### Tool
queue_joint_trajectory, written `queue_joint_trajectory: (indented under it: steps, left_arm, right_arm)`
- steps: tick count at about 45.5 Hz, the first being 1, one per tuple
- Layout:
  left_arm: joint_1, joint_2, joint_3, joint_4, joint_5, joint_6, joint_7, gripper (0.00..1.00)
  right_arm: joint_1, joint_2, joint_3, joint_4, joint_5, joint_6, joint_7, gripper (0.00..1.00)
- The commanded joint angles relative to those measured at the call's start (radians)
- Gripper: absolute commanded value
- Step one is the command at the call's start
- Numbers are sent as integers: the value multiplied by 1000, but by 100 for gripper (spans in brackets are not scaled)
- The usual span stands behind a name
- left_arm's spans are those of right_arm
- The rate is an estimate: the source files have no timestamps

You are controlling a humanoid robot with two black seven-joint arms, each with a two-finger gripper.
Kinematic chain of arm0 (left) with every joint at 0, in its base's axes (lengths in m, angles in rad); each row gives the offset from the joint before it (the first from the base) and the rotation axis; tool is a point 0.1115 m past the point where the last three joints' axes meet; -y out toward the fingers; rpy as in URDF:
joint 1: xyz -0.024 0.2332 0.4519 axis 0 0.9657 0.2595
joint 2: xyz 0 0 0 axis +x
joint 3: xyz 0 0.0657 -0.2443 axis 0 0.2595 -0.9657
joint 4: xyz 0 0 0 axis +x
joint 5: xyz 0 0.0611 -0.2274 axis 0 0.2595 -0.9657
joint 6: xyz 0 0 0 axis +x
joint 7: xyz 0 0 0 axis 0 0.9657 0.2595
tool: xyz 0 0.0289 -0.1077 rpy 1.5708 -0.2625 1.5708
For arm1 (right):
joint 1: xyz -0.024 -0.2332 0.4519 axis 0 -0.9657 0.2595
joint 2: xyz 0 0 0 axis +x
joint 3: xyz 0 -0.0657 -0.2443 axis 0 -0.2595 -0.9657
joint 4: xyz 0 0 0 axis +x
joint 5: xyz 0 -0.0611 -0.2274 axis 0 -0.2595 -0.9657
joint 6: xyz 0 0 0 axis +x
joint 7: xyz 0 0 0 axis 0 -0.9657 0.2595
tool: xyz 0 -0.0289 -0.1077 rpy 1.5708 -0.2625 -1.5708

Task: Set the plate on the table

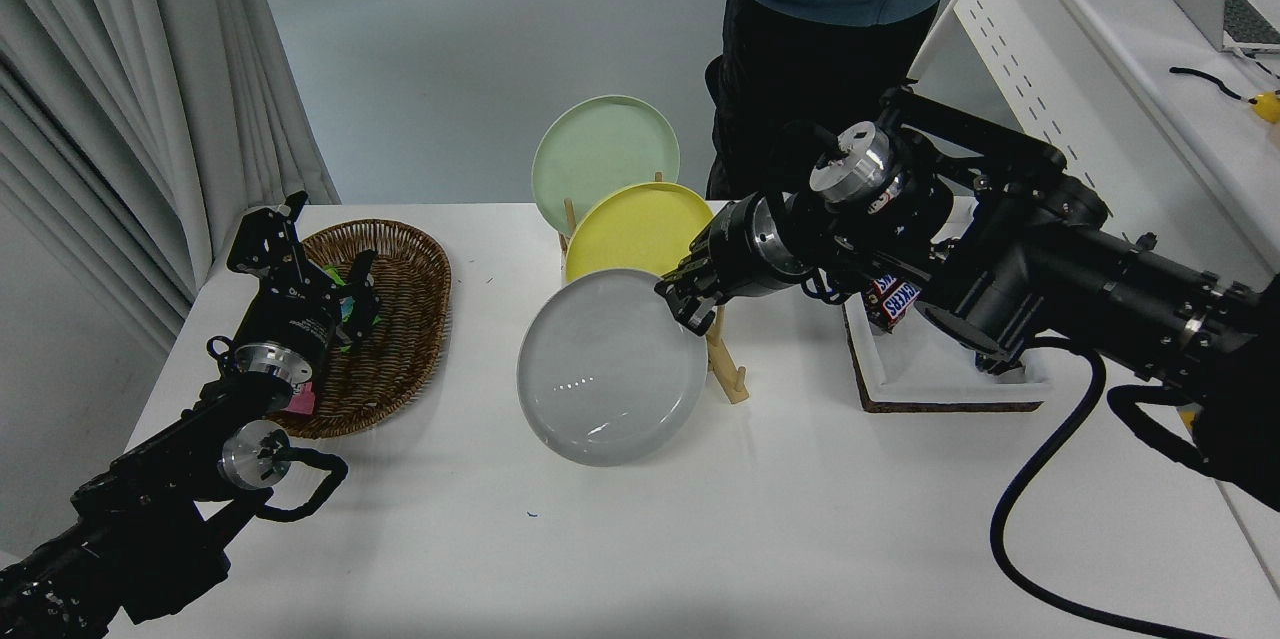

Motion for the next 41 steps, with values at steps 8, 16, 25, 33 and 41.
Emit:
queue_joint_trajectory:
  steps: [8, 16, 25, 33, 41]
  left_arm:
    - [0, 0, 0, 0, 0, -1, 0, 100]
    - [0, 0, 0, 0, 0, 1, 0, 100]
    - [0, 0, 0, 0, 0, -1, 0, 100]
    - [0, 0, 0, 0, 0, 1, 0, 100]
    - [0, 0, 0, 0, 0, 1, 0, 100]
  right_arm:
    - [-99, 31, -50, 4, 34, -8, 3, 0]
    - [-119, 35, -171, 1, 73, -8, 5, 0]
    - [-126, 46, -225, 1, 135, -8, 5, 0]
    - [-120, 43, -226, 1, 183, -8, 3, 0]
    - [-126, 43, -217, -9, 194, -8, 3, 0]
